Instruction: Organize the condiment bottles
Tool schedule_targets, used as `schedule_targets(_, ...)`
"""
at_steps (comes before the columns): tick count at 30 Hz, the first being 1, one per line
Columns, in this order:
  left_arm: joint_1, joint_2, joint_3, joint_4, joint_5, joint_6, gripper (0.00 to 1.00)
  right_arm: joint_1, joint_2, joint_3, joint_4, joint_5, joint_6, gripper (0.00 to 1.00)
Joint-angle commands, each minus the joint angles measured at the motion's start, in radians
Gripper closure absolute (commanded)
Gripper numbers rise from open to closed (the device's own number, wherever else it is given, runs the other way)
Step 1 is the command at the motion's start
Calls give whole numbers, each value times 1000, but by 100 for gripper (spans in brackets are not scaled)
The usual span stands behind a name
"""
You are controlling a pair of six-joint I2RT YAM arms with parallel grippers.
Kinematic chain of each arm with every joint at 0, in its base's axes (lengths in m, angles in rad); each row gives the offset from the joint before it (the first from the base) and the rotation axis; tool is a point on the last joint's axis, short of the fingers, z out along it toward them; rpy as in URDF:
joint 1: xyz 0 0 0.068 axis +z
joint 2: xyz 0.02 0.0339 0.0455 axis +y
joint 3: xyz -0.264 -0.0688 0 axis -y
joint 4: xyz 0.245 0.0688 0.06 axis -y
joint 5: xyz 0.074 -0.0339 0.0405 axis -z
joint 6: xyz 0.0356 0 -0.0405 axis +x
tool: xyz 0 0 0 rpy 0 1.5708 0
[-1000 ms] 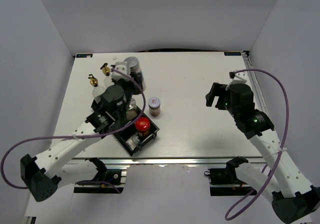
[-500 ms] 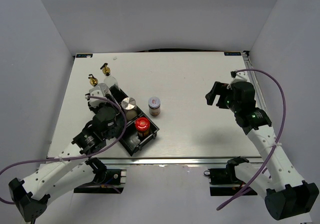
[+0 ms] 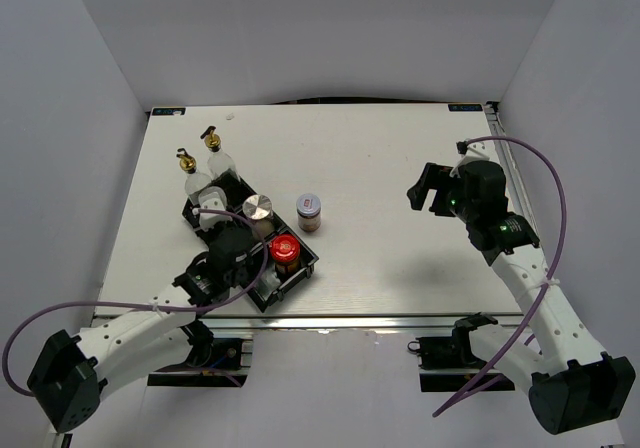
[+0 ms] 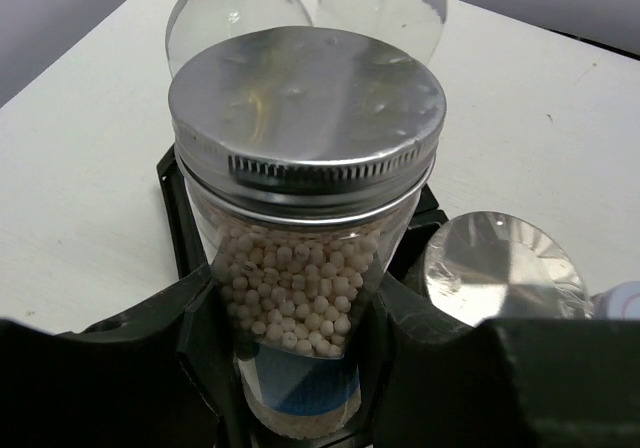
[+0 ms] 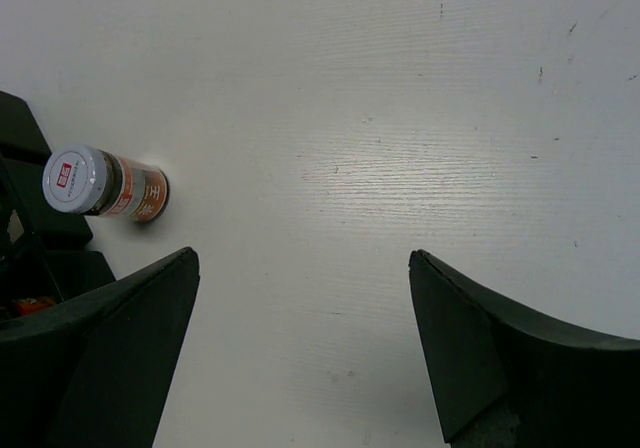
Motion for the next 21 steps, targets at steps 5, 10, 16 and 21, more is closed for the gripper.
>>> schedule_targets(5,88,47,-86,257,32,-53,90,-6,-4,-11,40,-5,-19,11)
schedule_targets(10,128,105,-124,340,89,-69,84,-8,5,-11,46,-12,-22,11)
schedule_targets(16,136,159,-149,394,114,-81,68,-8,38,-8,71,-77,-38,11)
schedule_targets(21,136,166,-135,303,77,-110,38,-6,71,1,69,-99,-54,11)
